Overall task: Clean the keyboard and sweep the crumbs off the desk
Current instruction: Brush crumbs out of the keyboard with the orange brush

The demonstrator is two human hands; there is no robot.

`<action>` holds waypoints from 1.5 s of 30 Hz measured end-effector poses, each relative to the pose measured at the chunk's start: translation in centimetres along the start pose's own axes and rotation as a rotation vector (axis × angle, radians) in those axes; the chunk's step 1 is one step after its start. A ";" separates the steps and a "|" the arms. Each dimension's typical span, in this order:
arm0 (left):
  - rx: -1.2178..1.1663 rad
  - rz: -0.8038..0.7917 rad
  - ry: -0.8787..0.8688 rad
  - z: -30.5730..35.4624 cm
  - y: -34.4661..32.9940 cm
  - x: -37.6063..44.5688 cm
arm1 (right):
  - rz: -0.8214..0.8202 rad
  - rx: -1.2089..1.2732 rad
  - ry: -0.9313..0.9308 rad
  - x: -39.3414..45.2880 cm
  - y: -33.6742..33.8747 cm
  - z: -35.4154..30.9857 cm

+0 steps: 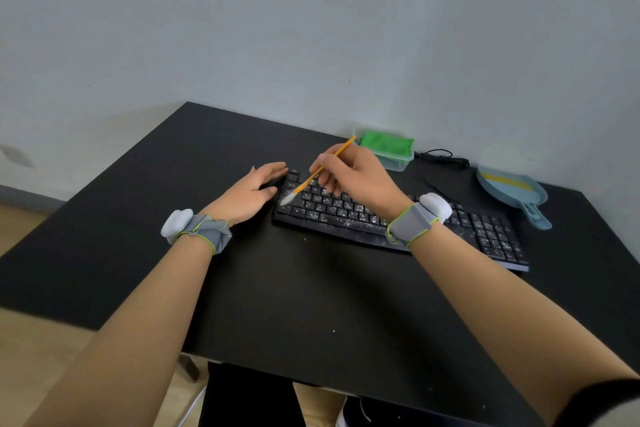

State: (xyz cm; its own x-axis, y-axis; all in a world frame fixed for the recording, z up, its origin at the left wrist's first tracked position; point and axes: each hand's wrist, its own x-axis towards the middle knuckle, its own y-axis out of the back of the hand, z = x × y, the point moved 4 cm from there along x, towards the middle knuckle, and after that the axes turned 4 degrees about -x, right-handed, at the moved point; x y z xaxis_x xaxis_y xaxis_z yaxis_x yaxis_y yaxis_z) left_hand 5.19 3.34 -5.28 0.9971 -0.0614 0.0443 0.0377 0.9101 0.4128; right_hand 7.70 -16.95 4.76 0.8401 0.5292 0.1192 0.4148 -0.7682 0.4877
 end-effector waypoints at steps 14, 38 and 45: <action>0.070 0.023 -0.022 0.8 -0.4 -0.4 | -0.128 0.106 -0.057 -0.7 0.3 0.5; 0.282 0.004 -0.013 4.4 -1.9 -3.0 | 0.058 -0.410 0.114 0.3 1.9 1.3; 0.317 -0.012 0.015 3.3 -1.7 -2.8 | -0.085 -0.205 0.103 -2.0 2.2 1.1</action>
State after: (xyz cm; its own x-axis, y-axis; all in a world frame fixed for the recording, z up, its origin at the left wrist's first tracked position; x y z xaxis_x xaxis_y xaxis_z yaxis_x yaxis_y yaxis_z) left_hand 2.09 0.60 -3.14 0.9977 -0.0636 0.0252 0.0298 0.7361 0.6762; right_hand 7.31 -20.10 4.65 0.7608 0.6308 0.1529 0.3940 -0.6360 0.6635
